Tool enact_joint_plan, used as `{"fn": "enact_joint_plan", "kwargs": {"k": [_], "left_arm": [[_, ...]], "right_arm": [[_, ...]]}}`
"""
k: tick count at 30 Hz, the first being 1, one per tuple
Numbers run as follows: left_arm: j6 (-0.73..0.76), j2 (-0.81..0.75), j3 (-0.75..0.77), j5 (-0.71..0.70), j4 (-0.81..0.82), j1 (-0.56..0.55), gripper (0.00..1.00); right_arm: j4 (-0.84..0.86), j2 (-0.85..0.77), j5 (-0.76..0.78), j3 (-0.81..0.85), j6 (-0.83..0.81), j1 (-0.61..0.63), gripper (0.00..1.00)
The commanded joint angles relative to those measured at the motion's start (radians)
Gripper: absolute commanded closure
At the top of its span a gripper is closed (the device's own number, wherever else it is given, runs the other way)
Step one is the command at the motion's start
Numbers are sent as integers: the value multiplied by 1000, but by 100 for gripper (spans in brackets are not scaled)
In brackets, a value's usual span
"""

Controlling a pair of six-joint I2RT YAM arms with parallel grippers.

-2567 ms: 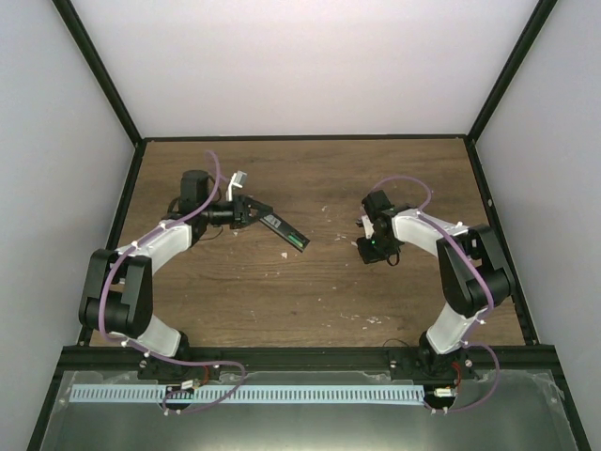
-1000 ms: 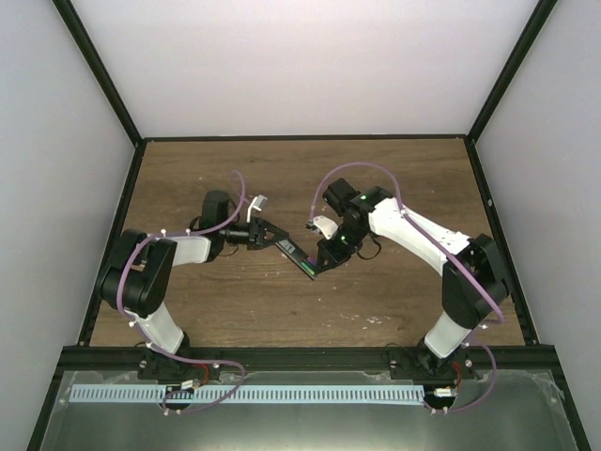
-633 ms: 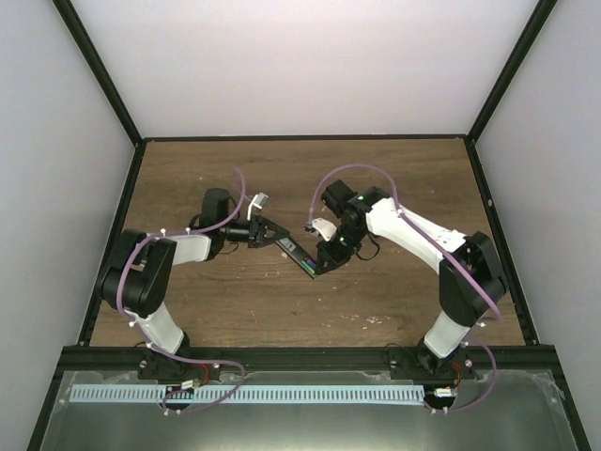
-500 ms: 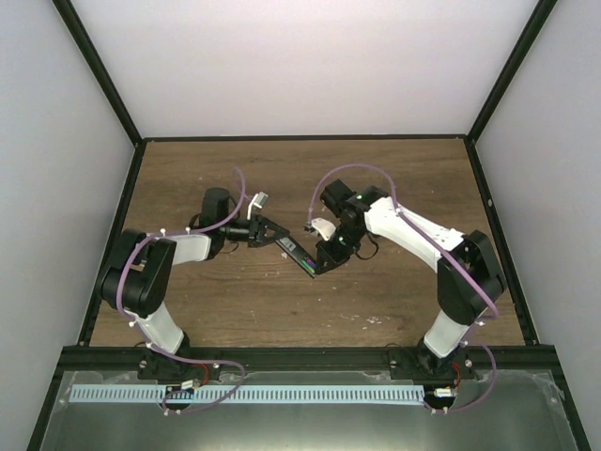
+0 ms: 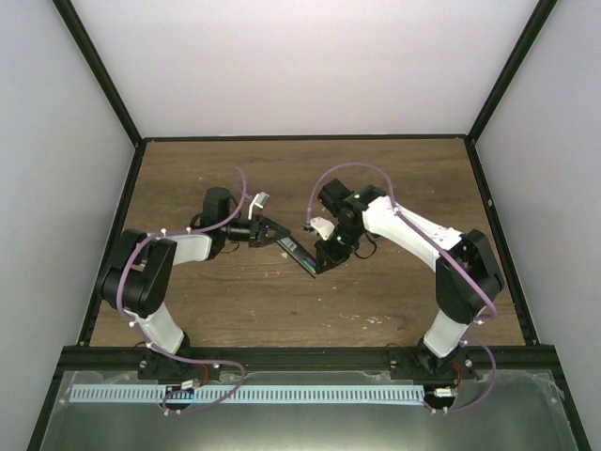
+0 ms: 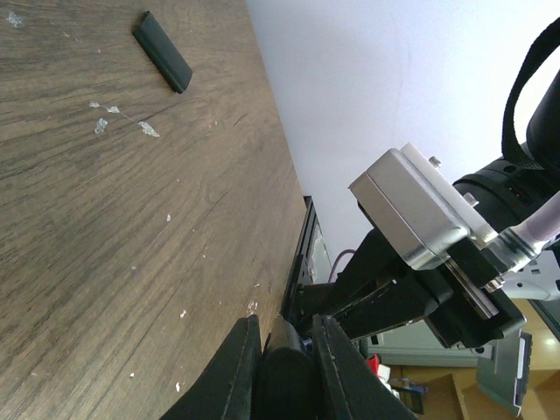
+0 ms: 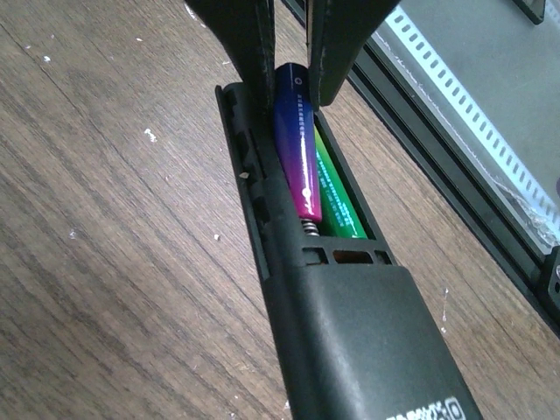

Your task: Load the batteries into the remote control

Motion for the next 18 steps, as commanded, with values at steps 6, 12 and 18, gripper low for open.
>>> {"fn": "enact_joint_plan", "kwargs": {"k": [6,12,18], "left_arm": [[-6,4,20,61,18,-16,100],[-37,11,12,61,55,-17,100],[-79,24,4,65,120,-17,100]], "right_arm": [[12,23,41,70,26,3,94],[3,13,35,72,19,3,89],[12,-6,12,79,19,3,84]]}}
